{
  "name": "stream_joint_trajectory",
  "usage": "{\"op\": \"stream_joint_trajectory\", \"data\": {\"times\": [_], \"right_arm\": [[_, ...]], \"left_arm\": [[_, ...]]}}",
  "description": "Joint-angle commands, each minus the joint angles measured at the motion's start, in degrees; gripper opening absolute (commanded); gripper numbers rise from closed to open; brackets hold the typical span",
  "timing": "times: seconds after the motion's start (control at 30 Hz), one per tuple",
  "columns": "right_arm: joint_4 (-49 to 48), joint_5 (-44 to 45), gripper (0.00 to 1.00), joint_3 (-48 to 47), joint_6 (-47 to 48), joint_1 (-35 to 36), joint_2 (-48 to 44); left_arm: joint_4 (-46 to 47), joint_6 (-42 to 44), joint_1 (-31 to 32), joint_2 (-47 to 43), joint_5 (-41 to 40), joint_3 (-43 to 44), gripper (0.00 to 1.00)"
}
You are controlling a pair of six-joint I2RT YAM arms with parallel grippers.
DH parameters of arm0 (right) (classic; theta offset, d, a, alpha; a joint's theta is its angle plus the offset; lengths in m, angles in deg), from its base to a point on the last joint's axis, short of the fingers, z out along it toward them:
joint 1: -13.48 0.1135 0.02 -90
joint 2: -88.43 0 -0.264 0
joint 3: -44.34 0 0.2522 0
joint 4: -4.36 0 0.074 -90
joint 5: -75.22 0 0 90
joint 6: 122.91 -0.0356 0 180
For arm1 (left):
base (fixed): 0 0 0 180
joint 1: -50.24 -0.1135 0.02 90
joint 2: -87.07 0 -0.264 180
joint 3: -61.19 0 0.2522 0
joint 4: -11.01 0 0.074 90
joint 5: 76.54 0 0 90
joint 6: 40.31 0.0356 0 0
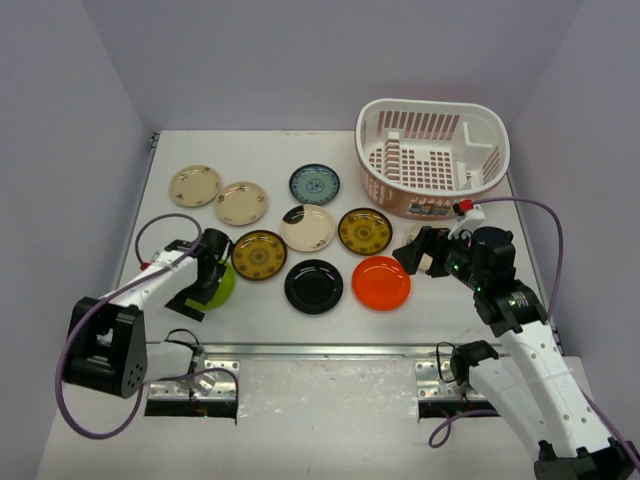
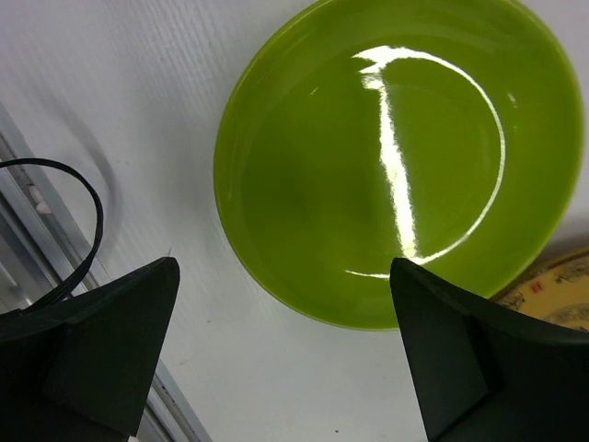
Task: Place the plates into the plastic bin on the countertop
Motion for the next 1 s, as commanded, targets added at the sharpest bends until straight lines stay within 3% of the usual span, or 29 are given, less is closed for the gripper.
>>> {"op": "stream_joint_trajectory", "data": {"times": [0.0,0.1,0.3,0.53,0.67,0.83,0.97], "right_arm": [[-3.5,0.9,0.99,0.0,1.2,-0.2,0.3],[-4.3,0.4,0.99,0.3,1.1,-0.2,0.8],[-5.2,-0.7,0.99,0.5,0.7,-0.2,1.5],[-6.1,-1.4,0.99,0.8,0.1,-0.2,1.9],[-6.1,-1.8,0.99,0.7,0.0,-0.2,2.2],[-6.0,-1.6,0.99,1.1,0.0,-0.2,1.9],[-6.2,-1.7,0.99,1.1,0.0,-0.2,2.0]], "left_arm": [[2.7,-3.0,-0.7,5.7,0.7,1.8,0.96],[6.1,-3.1,-2.0,7.2,1.1,0.0,0.95],[14.6,2.6,-13.2,13.7,3.2,-1.1,0.92],[19.3,7.3,-14.5,23.4,4.3,3.8,0.74],[18.7,7.5,-14.8,28.2,2.8,7.4,0.6],[17.9,5.7,-15.0,27.7,2.3,7.2,0.43],[19.6,4.7,-15.0,25.4,2.6,5.0,0.2]]}}
